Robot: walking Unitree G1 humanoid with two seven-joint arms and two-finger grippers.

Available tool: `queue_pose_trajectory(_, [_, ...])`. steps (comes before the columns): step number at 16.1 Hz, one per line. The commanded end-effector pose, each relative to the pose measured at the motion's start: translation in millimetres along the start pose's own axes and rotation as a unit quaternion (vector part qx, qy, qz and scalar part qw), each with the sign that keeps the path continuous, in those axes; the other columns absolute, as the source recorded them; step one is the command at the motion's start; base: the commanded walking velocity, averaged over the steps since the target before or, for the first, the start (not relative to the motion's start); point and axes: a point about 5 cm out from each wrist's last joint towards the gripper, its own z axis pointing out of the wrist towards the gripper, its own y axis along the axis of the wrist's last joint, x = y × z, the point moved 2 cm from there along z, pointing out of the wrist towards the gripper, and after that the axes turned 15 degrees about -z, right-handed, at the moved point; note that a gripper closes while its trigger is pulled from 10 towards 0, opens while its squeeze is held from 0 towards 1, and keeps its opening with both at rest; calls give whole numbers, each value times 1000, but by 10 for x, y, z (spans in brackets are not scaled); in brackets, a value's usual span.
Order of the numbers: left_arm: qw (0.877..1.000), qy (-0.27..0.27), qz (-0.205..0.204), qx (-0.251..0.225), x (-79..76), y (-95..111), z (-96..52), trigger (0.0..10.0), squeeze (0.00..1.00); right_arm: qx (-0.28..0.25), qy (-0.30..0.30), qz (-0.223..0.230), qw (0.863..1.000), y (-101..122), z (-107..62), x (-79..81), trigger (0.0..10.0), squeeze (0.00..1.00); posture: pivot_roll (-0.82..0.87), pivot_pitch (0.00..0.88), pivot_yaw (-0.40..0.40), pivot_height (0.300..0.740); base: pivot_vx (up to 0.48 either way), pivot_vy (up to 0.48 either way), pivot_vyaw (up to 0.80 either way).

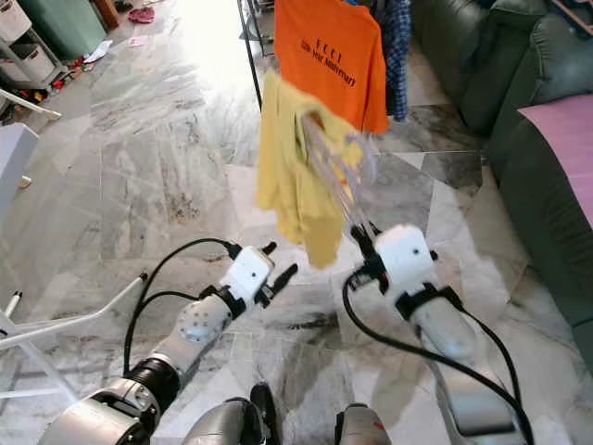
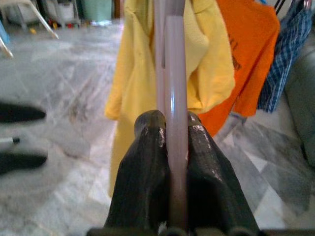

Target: Hang hanger

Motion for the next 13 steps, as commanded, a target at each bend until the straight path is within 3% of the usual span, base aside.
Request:
queue_pose_trajectory(1, [1000, 11, 3, -18, 94, 63, -27, 10000, 1000, -14, 8, -4, 1000, 16, -69, 11, 10000, 0, -279, 209, 131, 740, 0, 0, 0])
queue_pose_trajectory(6, [995, 16, 37, -91, 294, 410, -34, 10000, 1000, 41, 70, -6, 997, -321, -474, 156, 10000, 0, -267, 221, 134, 740, 0, 0, 0])
queue_pose_trajectory(9, [991, -11, 79, -104, 375, 537, -67, 10000, 1000, 53, 112, -41, 991, -404, -586, 201, 10000, 0, -266, 228, 142, 740, 0, 0, 0])
queue_pose_trajectory(13, [992, -10, 93, -89, 506, 597, -64, 10000, 1000, 50, 140, -39, 988, -412, -657, 221, 10000, 0, -263, 228, 145, 740, 0, 0, 0])
